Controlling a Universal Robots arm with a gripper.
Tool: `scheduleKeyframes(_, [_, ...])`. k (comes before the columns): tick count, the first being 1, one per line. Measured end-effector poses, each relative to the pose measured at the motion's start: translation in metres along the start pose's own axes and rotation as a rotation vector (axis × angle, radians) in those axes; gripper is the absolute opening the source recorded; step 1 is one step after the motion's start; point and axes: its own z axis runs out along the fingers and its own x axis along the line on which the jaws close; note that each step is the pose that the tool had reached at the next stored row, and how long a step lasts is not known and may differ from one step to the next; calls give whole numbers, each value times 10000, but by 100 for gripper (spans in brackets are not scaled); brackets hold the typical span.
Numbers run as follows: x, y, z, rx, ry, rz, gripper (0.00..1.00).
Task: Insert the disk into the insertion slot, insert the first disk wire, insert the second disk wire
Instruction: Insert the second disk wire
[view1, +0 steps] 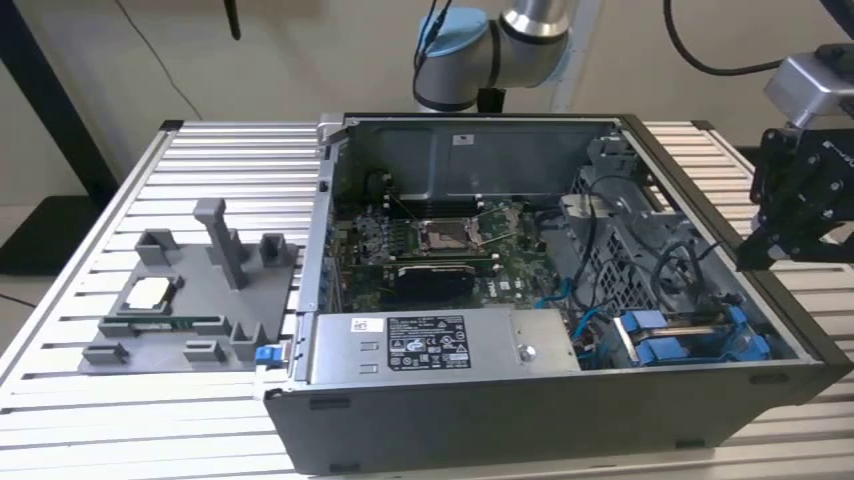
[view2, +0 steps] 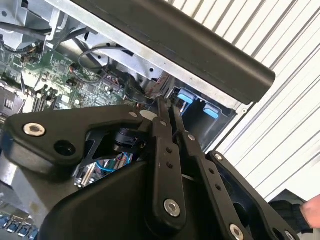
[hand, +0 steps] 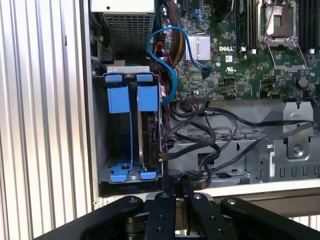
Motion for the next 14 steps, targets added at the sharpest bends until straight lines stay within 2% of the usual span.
scheduleKeyframes(14, [22,417,3,-3,0,1,16])
